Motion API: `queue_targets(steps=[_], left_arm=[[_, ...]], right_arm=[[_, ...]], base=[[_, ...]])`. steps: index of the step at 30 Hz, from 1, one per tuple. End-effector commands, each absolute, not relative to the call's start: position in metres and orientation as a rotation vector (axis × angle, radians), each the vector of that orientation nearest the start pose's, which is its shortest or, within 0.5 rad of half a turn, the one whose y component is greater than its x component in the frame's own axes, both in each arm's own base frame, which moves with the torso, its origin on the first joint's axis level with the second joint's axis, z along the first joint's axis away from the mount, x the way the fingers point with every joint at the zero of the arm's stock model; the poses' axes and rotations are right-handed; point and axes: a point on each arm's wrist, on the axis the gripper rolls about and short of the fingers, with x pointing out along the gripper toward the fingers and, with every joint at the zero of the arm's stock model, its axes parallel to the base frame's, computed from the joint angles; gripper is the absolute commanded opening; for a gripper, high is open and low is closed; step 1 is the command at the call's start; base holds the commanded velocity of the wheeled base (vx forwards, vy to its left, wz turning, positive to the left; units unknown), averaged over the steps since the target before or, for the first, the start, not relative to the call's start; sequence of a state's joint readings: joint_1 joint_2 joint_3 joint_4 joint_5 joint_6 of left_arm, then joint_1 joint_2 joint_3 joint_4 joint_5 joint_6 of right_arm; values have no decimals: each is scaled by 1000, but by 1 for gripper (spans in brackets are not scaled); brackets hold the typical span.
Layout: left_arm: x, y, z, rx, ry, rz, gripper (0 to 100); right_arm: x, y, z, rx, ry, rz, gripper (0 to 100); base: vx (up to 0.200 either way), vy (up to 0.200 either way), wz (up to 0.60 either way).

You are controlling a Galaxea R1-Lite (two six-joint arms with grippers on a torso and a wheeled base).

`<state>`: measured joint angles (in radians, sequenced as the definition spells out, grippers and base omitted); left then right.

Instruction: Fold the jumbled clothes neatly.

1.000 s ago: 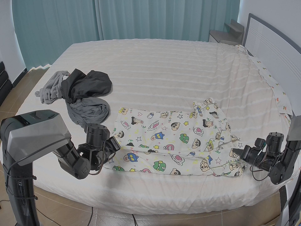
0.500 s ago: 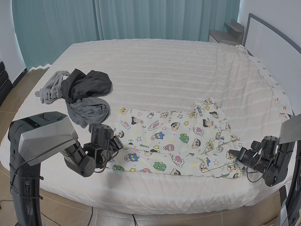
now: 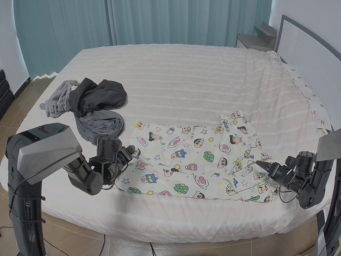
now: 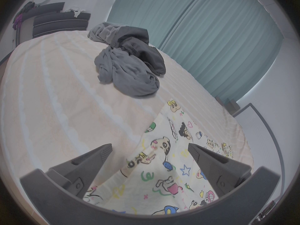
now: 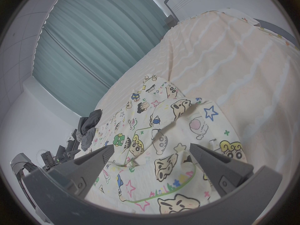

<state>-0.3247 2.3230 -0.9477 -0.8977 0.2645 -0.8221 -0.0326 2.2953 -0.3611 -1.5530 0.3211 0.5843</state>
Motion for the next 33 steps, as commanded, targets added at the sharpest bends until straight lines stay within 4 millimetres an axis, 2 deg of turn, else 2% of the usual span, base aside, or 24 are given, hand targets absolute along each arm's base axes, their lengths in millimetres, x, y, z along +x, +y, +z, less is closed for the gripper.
queue_targets(steps=[1, 4, 8, 9, 11, 12, 13, 17, 19, 20, 21, 23, 25, 29, 33], left_arm=[[383, -109, 35, -694, 407, 147, 100], [379, -91, 55, -720, 368, 152, 100], [371, -75, 71, -760, 360, 142, 100], [360, -68, 78, -809, 388, 106, 100], [342, -59, 86, -876, 440, 38, 100], [341, -58, 86, -880, 445, 34, 100], [321, -51, 91, -941, 506, -31, 100], [276, -43, 87, -1019, 641, -108, 100], [265, -42, 84, -1030, 675, -115, 100], [246, -41, 77, -1050, 745, -132, 100], [236, -40, 75, -1065, 778, -147, 100], [229, -39, 73, -1080, 808, -163, 100], [211, -33, 68, -1123, 891, -243, 100], [206, -30, 64, -1140, 911, -295, 100], [208, -31, 52, -1146, 939, -312, 100]], right_arm=[[300, -7, 2, 637, 419, 145, 100], [295, -17, 11, 658, 385, 92, 100], [288, -26, 30, 731, 329, 52, 100], [278, -26, 40, 775, 308, 21, 100], [263, -23, 46, 804, 317, 6, 100], [262, -22, 46, 805, 320, 7, 100], [245, -16, 48, 815, 357, 12, 100], [213, 8, 41, 840, 496, 39, 100], [213, 14, 41, 874, 505, 33, 100], [212, 24, 39, 958, 508, -19, 100], [212, 31, 38, 982, 514, -32, 100], [211, 36, 36, 984, 528, -33, 100], [209, 54, 21, 940, 581, -64, 100], [206, 69, 5, 885, 612, -133, 100], [206, 68, 1, 893, 624, -158, 100]], base=[[0, 0, 0], [0, 0, 0], [0, 0, 0], [0, 0, 0], [0, 0, 0], [0, 0, 0], [0, 0, 0], [0, 0, 0], [0, 0, 0], [0, 0, 0], [0, 0, 0], [0, 0, 0], [0, 0, 0], [0, 0, 0], [0, 0, 0]])
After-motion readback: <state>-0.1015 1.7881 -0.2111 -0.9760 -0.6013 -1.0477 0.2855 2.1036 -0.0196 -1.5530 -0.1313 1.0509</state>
